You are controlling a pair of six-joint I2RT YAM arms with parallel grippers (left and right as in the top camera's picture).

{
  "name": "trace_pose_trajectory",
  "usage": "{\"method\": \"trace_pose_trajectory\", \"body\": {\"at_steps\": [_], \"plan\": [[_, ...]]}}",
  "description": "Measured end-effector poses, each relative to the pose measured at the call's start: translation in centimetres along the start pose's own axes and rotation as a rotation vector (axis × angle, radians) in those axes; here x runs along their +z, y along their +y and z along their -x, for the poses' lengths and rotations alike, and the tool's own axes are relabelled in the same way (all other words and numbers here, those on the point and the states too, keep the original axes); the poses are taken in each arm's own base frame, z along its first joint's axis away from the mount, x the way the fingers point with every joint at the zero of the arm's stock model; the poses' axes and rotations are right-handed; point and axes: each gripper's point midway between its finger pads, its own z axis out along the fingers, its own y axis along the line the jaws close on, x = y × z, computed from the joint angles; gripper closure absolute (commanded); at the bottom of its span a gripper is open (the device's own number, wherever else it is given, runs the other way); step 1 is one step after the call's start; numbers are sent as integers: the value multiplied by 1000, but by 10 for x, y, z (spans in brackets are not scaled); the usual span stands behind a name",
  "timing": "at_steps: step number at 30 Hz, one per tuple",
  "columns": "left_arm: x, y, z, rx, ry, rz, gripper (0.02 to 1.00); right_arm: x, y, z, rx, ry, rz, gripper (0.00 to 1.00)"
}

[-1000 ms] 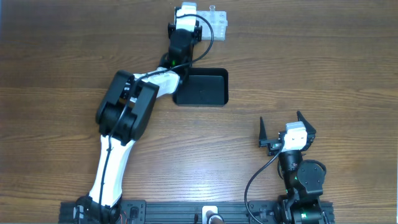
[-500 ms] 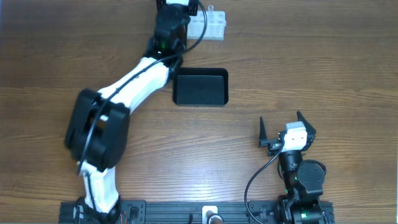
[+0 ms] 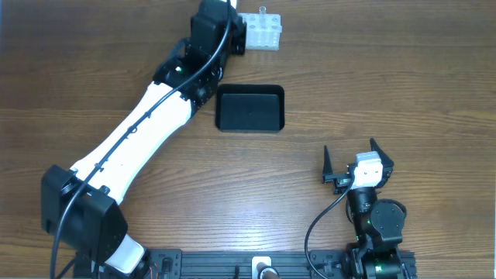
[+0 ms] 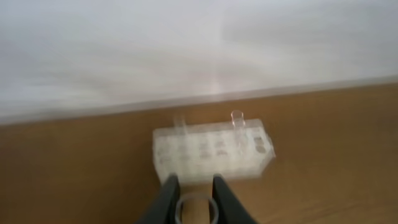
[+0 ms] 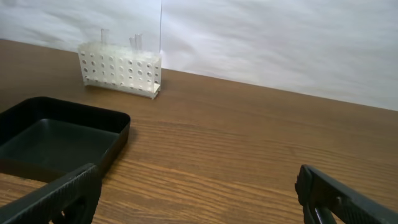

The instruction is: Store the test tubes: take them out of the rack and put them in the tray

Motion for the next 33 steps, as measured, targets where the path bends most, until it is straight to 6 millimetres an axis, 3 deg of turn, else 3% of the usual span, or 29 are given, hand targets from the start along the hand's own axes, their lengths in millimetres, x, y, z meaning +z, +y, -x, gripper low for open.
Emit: {"method": "trace_pose_trajectory", "body": {"at_steps": [7, 13, 19, 22, 33], "plan": [[8, -18, -59, -29, 225, -104, 978, 0, 0, 0, 0, 0, 0, 7], [33, -33, -108, -30, 361, -159, 978, 0, 0, 0, -1, 0, 0, 9], [51, -34, -154, -17, 482, -155, 978, 0, 0, 0, 0, 0, 0, 7], [52, -32, -164, -15, 515, -148, 978, 0, 0, 0, 0, 0, 0, 9], [52, -6, -172, -83, 573, -108, 976, 0, 0, 0, 0, 0, 0, 9]]}}
